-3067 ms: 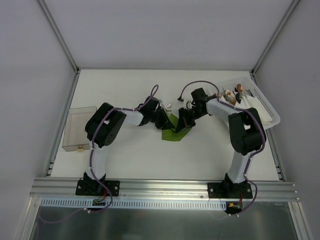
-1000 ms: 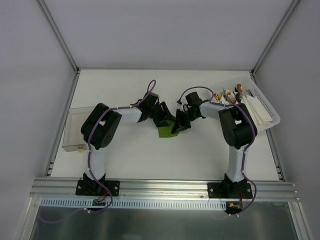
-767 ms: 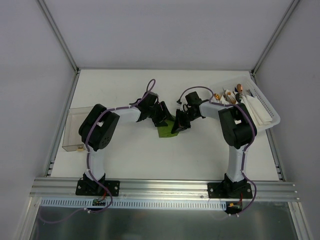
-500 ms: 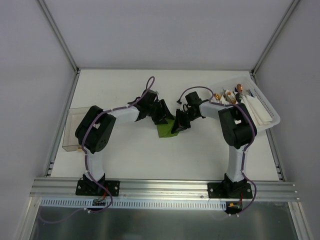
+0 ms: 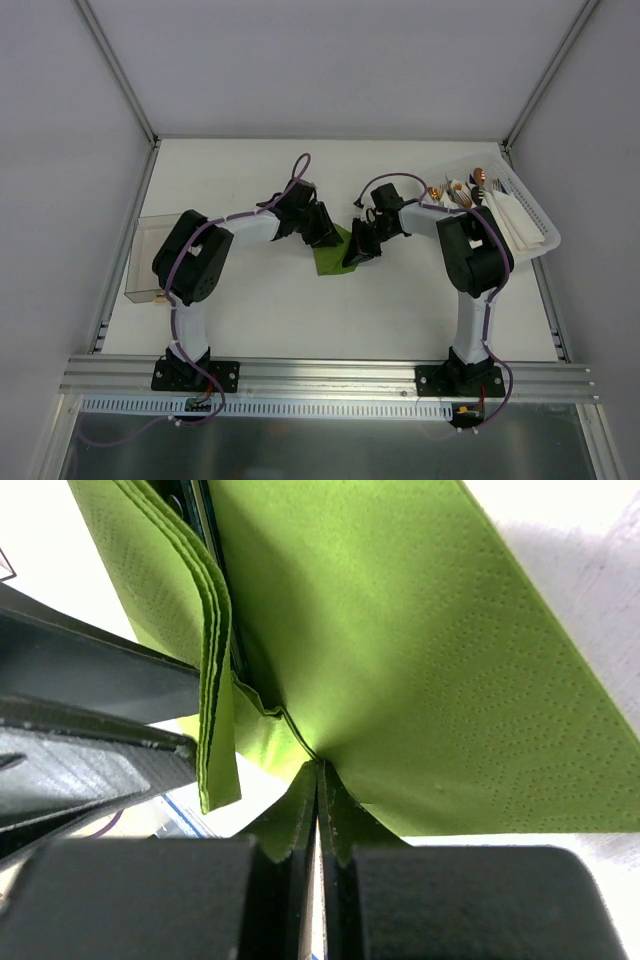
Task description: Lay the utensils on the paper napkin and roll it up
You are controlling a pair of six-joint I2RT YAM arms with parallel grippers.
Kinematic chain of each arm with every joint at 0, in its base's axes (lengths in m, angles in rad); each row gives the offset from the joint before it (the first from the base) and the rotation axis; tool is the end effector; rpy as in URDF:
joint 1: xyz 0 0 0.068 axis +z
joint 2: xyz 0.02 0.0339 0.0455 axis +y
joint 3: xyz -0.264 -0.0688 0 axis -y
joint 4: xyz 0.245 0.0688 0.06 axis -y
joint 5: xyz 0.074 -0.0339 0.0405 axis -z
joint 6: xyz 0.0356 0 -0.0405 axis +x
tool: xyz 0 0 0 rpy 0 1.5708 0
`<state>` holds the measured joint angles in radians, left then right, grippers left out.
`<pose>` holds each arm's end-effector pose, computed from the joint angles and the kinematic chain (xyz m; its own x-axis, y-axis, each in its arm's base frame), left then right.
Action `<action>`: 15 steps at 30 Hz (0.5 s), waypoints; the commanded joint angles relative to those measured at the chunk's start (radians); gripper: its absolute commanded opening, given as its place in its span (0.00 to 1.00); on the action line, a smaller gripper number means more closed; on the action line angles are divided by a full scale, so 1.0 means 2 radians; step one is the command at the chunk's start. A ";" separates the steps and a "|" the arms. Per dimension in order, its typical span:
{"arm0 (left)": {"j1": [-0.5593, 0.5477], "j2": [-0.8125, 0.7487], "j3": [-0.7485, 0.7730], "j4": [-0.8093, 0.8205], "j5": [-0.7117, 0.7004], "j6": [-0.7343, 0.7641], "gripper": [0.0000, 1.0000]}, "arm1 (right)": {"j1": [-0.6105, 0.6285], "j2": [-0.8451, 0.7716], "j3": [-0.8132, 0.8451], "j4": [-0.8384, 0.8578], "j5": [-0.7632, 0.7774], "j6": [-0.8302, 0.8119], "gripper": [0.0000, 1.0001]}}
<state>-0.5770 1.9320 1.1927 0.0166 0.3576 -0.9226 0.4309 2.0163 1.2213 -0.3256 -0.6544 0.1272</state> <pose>0.3412 -0.2370 0.1687 -0.9174 -0.2938 -0.2683 -0.0005 0.6752 -0.7377 0.3477 0.1837 0.1268 -0.8840 -0.2956 -0.3621 -0.4637 0.6530 0.5988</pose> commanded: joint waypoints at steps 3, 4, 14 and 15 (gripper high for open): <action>-0.003 0.032 0.043 -0.003 0.003 0.011 0.26 | 0.002 -0.005 0.001 0.010 0.013 -0.008 0.00; -0.003 0.039 0.046 -0.003 0.004 0.011 0.25 | 0.002 -0.006 0.001 0.010 0.011 -0.007 0.00; -0.001 0.083 0.054 -0.005 0.003 -0.007 0.20 | 0.006 -0.042 -0.009 0.019 -0.011 -0.017 0.00; -0.001 0.086 0.056 -0.005 0.003 -0.007 0.20 | 0.007 -0.055 -0.010 0.019 -0.013 -0.018 0.00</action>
<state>-0.5751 2.0708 1.2800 0.0212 0.3717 -0.9325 0.4328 2.0014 1.2083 -0.3092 -0.6659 0.1173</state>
